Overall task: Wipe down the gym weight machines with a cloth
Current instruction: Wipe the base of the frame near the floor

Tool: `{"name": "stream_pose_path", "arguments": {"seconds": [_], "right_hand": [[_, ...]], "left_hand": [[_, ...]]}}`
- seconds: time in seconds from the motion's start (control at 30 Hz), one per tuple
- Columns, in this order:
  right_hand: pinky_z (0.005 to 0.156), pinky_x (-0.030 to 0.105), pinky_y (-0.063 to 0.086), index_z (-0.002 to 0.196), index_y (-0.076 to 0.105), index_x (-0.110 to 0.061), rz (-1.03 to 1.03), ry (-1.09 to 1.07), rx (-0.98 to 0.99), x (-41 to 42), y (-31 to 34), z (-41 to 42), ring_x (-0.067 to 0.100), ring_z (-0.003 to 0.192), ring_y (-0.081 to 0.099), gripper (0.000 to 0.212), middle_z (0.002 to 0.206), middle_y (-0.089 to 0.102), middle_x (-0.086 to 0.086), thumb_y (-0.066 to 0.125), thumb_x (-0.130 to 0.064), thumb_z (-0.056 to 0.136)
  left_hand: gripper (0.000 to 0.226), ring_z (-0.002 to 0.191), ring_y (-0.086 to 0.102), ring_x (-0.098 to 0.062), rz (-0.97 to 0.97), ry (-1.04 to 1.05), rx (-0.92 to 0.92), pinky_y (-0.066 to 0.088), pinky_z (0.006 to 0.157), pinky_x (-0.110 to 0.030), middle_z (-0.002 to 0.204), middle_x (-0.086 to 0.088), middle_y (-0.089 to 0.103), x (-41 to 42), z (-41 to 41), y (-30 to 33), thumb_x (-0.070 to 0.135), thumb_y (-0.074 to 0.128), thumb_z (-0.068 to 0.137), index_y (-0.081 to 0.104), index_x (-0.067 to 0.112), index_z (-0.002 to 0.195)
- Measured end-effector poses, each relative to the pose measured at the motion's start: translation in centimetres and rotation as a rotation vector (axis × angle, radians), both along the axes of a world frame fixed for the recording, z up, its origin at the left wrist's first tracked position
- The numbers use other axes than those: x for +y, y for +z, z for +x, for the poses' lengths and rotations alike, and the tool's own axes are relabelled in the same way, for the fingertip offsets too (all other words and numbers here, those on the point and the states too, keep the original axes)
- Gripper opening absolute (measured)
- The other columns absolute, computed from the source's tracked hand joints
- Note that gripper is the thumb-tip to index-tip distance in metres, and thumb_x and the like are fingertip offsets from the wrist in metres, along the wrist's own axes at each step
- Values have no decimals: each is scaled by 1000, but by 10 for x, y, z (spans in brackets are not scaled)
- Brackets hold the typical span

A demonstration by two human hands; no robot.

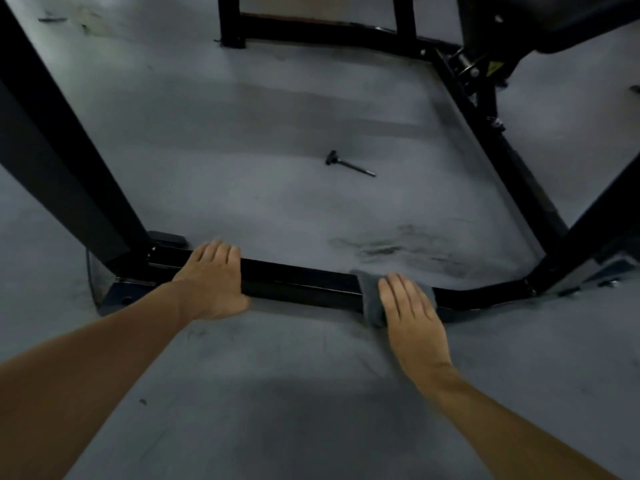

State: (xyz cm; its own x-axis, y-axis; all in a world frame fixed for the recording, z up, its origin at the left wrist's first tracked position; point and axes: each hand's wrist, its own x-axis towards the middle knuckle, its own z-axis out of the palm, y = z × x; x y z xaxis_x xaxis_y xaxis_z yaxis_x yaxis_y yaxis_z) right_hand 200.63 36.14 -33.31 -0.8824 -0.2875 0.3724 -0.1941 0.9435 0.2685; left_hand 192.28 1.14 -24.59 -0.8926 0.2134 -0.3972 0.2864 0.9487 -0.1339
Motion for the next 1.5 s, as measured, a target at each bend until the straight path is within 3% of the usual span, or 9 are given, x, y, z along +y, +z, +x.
{"name": "stream_pose_path", "arguments": {"seconds": [0.2, 0.4, 0.63, 0.8, 0.93, 1.03, 1.17, 1.4, 1.5], "right_hand": [[118, 46, 21, 145, 34, 2, -181, -263, -55, -12, 1, 11, 41, 134, 50, 54, 146, 48, 26, 31, -5, 92], [122, 37, 19, 144, 42, -2, -188, -1, -85, -38, 9, -16, 29, 132, 51, 55, 140, 59, 15, 44, -25, 93], [127, 44, 11, 159, 7, 1, -356, -488, -74, 43, -1, 31, 34, 156, -2, 84, 167, 4, 23, 42, -47, 100], [125, 46, -9, 156, 5, 10, -809, -810, -53, 1, 11, 5, 44, 152, -14, 89, 161, -12, 34, 7, -61, 103], [126, 38, 4, 151, -16, 11, -1530, -1079, 28, 17, 49, -40, 37, 154, -7, 97, 162, -14, 30, 52, -38, 103], [120, 39, 30, 153, 5, 8, -1817, -1194, 65, 50, 60, -53, 38, 148, 25, 90, 161, 14, 25, 67, -22, 94], [97, 37, 50, 147, 25, 3, -1932, -1168, 183, 80, 54, -49, 38, 126, 55, 83, 149, 42, 19, 76, -22, 86], [117, 43, 34, 153, 11, 10, -1825, -1117, 221, 46, 52, -44, 39, 144, 36, 87, 160, 25, 26, 60, -38, 99], [119, 52, 26, 158, 5, 1, -1756, -1178, 197, 20, 54, -38, 49, 143, 30, 60, 157, 20, 37, 32, -24, 110]], "left_hand": [[103, 154, -22, -26, 154, -331, 98, -13, 125, -38, 166, -16, -21, 108, 30, 5, 42, 44, 86, -19, 1, 156], [89, 154, -19, -17, 545, -214, -6, -8, 126, -32, 168, -12, -17, 195, 20, 4, 14, 41, 89, -16, 1, 157], [99, 153, -24, -20, 309, -261, -71, -5, 125, -34, 166, -9, -24, 208, 22, -10, 28, 49, 92, -22, 6, 157], [99, 153, -24, -18, 269, -229, -83, -1, 126, -36, 167, -6, -24, 213, 25, -6, 30, 48, 90, -21, 9, 158], [100, 154, -22, -18, 248, -238, -77, 1, 126, -37, 168, -5, -22, 213, 22, -9, 32, 47, 88, -20, 11, 159], [101, 154, -22, -17, 250, -243, -84, 3, 126, -38, 168, -4, -20, 211, 19, -11, 37, 40, 81, -19, 12, 159], [98, 154, -21, -18, 269, -230, -110, 2, 127, -40, 168, -3, -20, 214, 21, -9, 31, 45, 88, -20, 12, 159], [93, 156, -14, -18, 277, -239, -114, 6, 126, -40, 170, -3, -12, 212, 20, -8, 33, 45, 91, -14, 14, 161], [91, 156, -14, -18, 264, -230, -142, 5, 126, -40, 170, -2, -11, 211, 17, -8, 31, 45, 92, -11, 14, 161]]}}
